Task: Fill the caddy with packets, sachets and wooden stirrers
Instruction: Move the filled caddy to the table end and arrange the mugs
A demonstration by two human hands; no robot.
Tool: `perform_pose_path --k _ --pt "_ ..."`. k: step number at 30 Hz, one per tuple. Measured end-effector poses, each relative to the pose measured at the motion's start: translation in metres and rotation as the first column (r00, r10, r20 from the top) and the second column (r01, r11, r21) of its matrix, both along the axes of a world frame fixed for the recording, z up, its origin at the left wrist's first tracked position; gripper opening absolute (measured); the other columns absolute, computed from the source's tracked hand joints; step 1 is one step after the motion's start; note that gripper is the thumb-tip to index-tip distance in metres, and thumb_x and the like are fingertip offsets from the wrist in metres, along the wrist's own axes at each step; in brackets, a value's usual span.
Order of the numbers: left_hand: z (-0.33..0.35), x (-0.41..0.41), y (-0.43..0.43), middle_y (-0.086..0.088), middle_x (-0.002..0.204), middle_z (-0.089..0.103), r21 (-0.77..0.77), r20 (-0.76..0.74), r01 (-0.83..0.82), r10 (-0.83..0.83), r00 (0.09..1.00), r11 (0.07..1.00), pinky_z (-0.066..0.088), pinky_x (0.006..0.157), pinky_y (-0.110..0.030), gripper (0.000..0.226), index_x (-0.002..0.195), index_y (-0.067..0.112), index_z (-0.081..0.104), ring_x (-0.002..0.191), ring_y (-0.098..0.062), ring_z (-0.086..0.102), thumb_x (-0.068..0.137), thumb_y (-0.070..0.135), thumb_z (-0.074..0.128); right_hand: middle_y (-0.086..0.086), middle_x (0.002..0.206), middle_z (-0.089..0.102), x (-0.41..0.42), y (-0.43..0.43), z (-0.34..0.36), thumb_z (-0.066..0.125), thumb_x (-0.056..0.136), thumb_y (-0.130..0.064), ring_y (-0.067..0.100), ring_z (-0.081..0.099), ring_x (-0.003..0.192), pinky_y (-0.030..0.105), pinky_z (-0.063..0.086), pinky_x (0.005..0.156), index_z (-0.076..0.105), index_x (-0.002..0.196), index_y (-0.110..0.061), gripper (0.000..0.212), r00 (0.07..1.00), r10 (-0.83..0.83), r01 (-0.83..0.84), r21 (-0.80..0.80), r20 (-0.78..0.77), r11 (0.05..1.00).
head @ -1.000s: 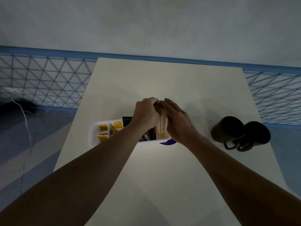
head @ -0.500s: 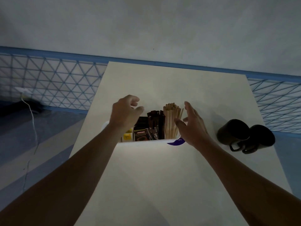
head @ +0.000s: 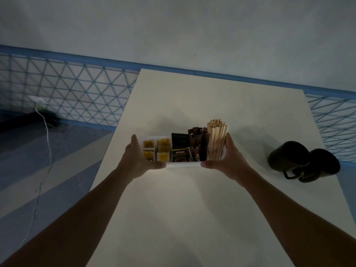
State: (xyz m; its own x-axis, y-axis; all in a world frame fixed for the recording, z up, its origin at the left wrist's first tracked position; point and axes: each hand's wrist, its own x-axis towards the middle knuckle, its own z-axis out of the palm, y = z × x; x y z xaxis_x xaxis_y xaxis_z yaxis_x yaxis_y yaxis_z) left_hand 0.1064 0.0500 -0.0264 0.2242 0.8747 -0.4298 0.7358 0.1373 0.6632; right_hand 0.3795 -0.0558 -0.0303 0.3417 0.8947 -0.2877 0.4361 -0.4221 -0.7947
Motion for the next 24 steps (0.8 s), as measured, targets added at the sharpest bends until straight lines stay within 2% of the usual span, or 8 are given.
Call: perform_pose_path --k 2,4,7,9,12,16,21,24 --pt "-0.008 -0.004 -0.004 -0.002 0.122 0.056 -0.01 0.05 -0.018 0.018 0.999 1.0 0.055 0.087 -0.042 0.099 0.125 0.018 0.033 0.107 -0.023 0.061 0.05 0.029 0.097 -0.012 0.123 0.062 -0.001 0.002 -0.004 0.091 0.036 -0.051 0.017 0.058 0.116 0.046 0.051 0.095 0.039 0.131 -0.037 0.109 1.0 -0.016 0.016 -0.006 -0.014 1.0" --pt "-0.014 -0.007 -0.004 0.005 0.118 0.058 -0.038 0.074 -0.027 0.03 0.997 0.999 0.056 0.086 -0.039 0.098 0.127 0.018 0.038 0.103 -0.018 0.063 0.05 0.029 0.097 -0.01 0.123 0.061 -0.001 0.002 -0.005 0.091 0.035 -0.05 0.018 0.058 0.115 0.047 0.051 0.095 0.04 0.129 -0.036 0.109 1.0 -0.021 0.021 -0.017 -0.022 1.0" --pt "-0.034 -0.017 0.005 0.008 0.111 0.069 -0.048 0.106 0.015 -0.01 0.994 0.999 0.061 0.079 -0.039 0.109 0.124 0.025 0.049 0.097 -0.013 0.07 0.031 0.058 0.095 -0.007 0.125 0.059 -0.002 0.002 -0.006 0.091 0.033 -0.05 0.019 0.056 0.116 0.044 0.049 0.096 0.037 0.129 -0.037 0.111 1.0 -0.012 0.012 -0.036 -0.003 0.999" --pt "-0.049 -0.023 0.011 0.008 0.109 0.07 -0.047 0.118 0.031 -0.025 0.993 0.998 0.061 0.077 -0.037 0.109 0.122 0.027 0.051 0.094 -0.01 0.071 0.028 0.063 0.093 -0.006 0.125 0.058 -0.003 0.004 -0.008 0.093 0.036 -0.044 0.019 0.056 0.116 0.041 0.049 0.094 0.036 0.128 -0.038 0.108 1.0 -0.017 0.017 -0.033 0.014 0.999" --pt "-0.043 -0.021 0.013 0.009 0.109 0.071 -0.027 0.147 0.019 -0.014 0.989 0.999 0.061 0.078 -0.038 0.107 0.122 0.028 0.052 0.095 -0.01 0.071 0.03 0.06 0.094 -0.007 0.121 0.058 -0.003 0.006 -0.01 0.096 0.046 -0.031 0.018 0.056 0.111 0.037 0.048 0.089 0.038 0.122 -0.039 0.096 0.999 -0.039 0.039 -0.021 0.023 0.999" --pt "-0.033 -0.016 0.021 0.008 0.109 0.07 -0.013 0.178 0.016 -0.013 0.984 1.0 0.061 0.079 -0.038 0.1 0.121 0.03 0.051 0.095 -0.01 0.07 0.034 0.054 0.095 -0.008 0.117 0.06 -0.001 0.009 -0.009 0.096 0.049 -0.032 0.018 0.058 0.109 0.042 0.052 0.09 0.041 0.122 -0.035 0.091 0.998 -0.054 0.055 -0.017 0.033 0.998" --pt "-0.023 -0.006 0.051 0.007 0.106 0.071 0.012 0.191 0.055 -0.056 0.98 0.998 0.061 0.079 -0.04 0.095 0.119 0.028 0.054 0.093 -0.009 0.071 0.036 0.053 0.095 -0.01 0.121 0.057 0.005 0.03 -0.001 0.097 0.052 -0.031 0.018 0.055 0.112 0.044 0.053 0.091 0.038 0.13 -0.033 0.098 0.996 -0.061 0.062 -0.013 0.064 0.998" --pt "-0.014 0.003 0.069 0.007 0.109 0.07 0.017 0.227 0.03 -0.033 0.973 0.999 0.06 0.082 -0.042 0.093 0.12 0.029 0.051 0.096 -0.009 0.07 0.04 0.041 0.097 -0.009 0.119 0.059 0.013 0.049 0.004 0.097 0.053 -0.032 0.02 0.06 0.107 0.045 0.056 0.088 0.037 0.125 -0.037 0.093 0.995 -0.067 0.069 -0.023 0.079 0.997"
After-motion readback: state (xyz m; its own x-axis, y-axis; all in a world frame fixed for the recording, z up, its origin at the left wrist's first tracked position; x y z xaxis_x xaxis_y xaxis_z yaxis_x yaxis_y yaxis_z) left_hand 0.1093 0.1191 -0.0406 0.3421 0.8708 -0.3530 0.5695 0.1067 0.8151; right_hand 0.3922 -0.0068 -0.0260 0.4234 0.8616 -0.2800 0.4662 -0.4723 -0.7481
